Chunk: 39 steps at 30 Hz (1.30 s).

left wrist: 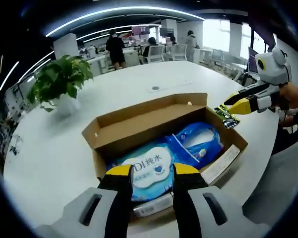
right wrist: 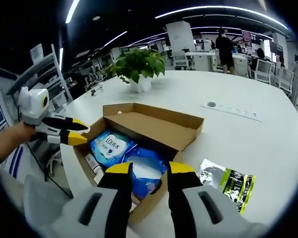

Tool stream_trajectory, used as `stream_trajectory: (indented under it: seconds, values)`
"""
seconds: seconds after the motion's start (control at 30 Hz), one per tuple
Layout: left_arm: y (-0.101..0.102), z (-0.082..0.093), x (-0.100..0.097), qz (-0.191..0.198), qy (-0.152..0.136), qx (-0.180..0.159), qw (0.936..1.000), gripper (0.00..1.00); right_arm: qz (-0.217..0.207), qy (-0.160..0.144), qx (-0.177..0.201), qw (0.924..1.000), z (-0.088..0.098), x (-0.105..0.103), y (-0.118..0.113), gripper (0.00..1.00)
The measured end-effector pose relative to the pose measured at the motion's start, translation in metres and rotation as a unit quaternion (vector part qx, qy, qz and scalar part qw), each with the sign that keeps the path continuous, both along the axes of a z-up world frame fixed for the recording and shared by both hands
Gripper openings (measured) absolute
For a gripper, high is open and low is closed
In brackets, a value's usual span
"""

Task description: Operate the shoe box by opening the lid, removing the specified soft item, and placing it in the target area until the item is outside and the box remains undamaged.

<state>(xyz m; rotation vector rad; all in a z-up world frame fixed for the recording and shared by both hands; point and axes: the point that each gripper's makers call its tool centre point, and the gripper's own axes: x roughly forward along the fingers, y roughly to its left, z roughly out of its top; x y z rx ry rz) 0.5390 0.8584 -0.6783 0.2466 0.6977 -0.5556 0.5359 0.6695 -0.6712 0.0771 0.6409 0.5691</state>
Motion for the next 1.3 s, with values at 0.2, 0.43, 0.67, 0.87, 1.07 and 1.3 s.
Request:
stream_trajectory:
  seconds: [0.2, 0.43, 0.67, 0.87, 1.07, 1.3]
  values:
    - [0.019, -0.001, 0.001, 0.019, 0.003, 0.004, 0.9998, 0.29, 0.018, 0.004, -0.002, 0.9998, -0.005, 0.003, 0.017, 0.25]
    - [0.045, -0.006, -0.001, 0.044, 0.006, 0.012, 0.9989, 0.29, 0.039, 0.012, -0.008, 0.9991, -0.015, 0.005, 0.035, 0.25]
    - [0.066, -0.013, -0.008, 0.065, 0.007, 0.032, 0.9973, 0.28, 0.06, 0.023, -0.005, 0.9979, -0.023, 0.007, 0.054, 0.25]
    - [0.078, -0.022, -0.011, 0.087, 0.021, 0.021, 0.9957, 0.25, 0.075, 0.032, -0.007, 0.9967, -0.032, 0.012, 0.067, 0.25]
    - [0.083, -0.031, -0.013, 0.104, 0.033, 0.009, 0.994, 0.18, 0.093, 0.034, -0.008, 0.995, -0.04, 0.016, 0.082, 0.25]
    - [0.08, -0.039, -0.016, 0.104, 0.047, 0.0, 0.9935, 0.03, 0.11, 0.04, -0.013, 0.993, -0.052, 0.021, 0.098, 0.24]
